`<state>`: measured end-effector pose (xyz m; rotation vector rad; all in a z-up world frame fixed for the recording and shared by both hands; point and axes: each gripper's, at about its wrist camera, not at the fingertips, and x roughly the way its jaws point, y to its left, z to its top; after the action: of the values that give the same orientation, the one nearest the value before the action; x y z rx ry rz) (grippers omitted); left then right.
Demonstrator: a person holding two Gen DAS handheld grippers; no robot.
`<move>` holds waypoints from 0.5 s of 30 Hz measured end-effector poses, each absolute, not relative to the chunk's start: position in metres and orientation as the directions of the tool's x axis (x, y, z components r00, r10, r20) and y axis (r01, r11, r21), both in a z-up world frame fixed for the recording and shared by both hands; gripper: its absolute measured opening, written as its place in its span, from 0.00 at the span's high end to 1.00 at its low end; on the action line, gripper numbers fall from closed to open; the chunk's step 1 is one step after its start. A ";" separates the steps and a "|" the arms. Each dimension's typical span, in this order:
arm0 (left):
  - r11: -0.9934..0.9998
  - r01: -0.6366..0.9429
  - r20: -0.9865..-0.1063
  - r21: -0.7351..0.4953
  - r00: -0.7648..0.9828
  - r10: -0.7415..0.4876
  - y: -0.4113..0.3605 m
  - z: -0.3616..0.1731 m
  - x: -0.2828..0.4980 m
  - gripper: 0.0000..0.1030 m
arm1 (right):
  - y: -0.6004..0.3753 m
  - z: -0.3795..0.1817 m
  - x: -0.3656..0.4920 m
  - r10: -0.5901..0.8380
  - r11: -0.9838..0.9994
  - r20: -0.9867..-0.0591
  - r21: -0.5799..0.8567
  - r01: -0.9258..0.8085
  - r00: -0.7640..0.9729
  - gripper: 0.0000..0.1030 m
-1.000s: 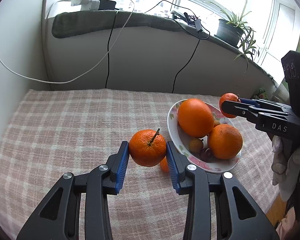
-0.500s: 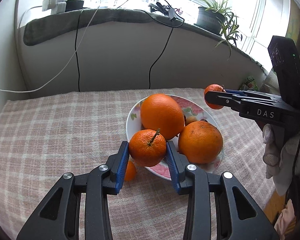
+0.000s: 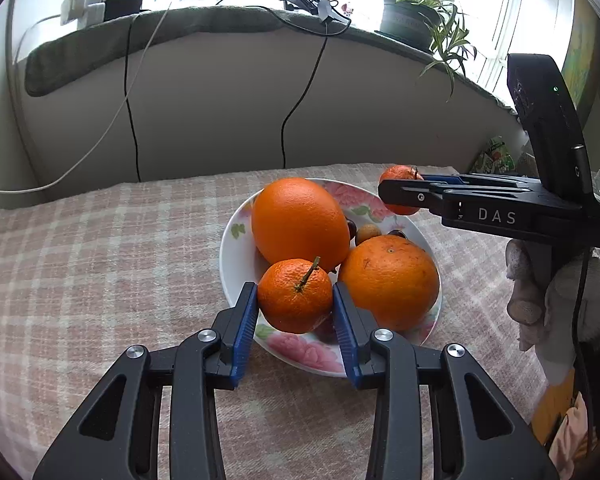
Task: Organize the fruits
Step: 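Carry the tangerine in the right tool over the plate while the left tool carries its tangerine there, then open both tools to release the two tangerines onto the plate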
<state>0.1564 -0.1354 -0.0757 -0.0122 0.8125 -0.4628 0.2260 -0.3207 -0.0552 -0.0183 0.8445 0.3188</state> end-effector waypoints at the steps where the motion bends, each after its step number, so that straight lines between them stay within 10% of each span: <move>1: 0.901 0.394 -0.698 -0.183 0.593 -0.401 -0.136 -0.076 0.157 0.65 | -0.320 -0.056 0.226 0.269 0.953 -0.738 0.108 -0.285 0.619 0.58; 15: 0.893 0.414 -0.705 -0.178 0.580 -0.409 -0.138 -0.079 0.161 0.65 | -0.314 -0.058 0.229 0.271 0.948 -0.745 0.098 -0.302 0.609 0.58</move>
<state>0.1612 -0.1385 -0.0794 0.0061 0.8221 -0.4811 0.2291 -0.3143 -0.0580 -0.0390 0.8538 0.3314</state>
